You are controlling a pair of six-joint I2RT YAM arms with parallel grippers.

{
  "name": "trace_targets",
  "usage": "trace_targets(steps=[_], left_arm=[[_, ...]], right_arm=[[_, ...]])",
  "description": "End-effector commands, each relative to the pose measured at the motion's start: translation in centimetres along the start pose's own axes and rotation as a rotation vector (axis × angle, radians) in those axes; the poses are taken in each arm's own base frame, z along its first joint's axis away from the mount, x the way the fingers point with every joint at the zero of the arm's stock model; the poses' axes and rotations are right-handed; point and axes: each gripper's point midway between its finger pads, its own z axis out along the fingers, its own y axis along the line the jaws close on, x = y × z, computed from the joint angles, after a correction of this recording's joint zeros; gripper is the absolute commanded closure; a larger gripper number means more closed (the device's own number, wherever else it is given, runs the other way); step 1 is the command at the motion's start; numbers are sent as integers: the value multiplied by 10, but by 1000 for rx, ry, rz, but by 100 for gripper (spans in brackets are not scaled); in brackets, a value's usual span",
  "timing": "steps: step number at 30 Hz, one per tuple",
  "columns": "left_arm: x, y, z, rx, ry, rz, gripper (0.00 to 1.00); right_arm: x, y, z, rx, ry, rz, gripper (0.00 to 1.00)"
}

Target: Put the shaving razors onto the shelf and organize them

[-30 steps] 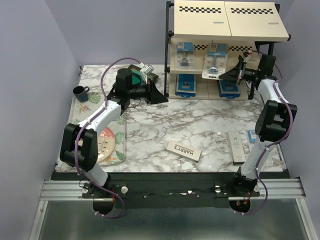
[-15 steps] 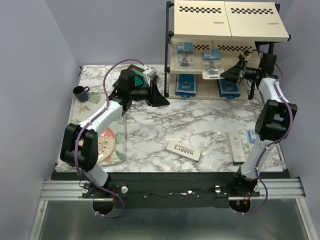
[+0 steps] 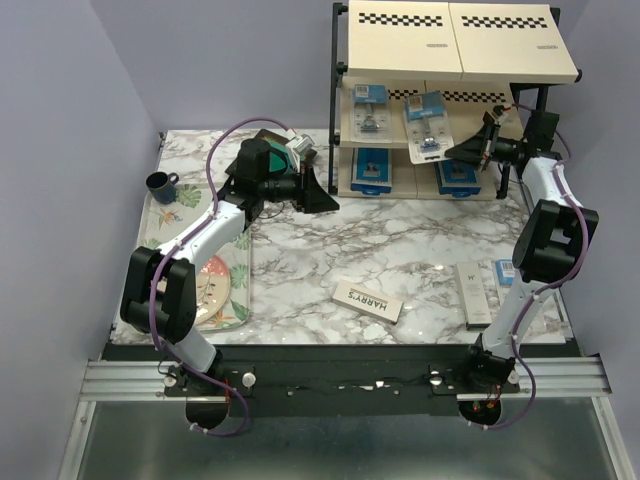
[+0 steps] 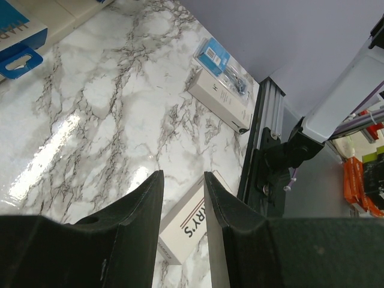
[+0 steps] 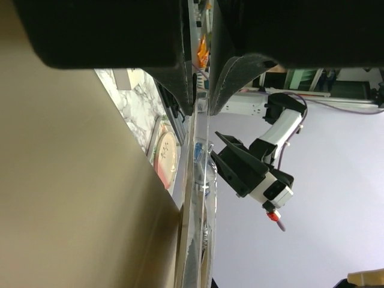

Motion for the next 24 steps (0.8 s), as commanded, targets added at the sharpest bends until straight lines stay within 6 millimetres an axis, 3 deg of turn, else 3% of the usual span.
trace_targets(steps=[1,19,21,24], left_arm=[[-3,-3,-2,-12,-11,30,58],[0,-3,10,-10,14,41,58],[1,-3,11,-9,16,42,58],[0,-3,12,-6,17,44,58]], right_arm=[[0,2,-5,18,-21,12,82],[-14,-8,-20,44,-68,43,84],[-13,-9,-20,49,-72,52,82],[-15,-10,-20,64,-82,54,60]])
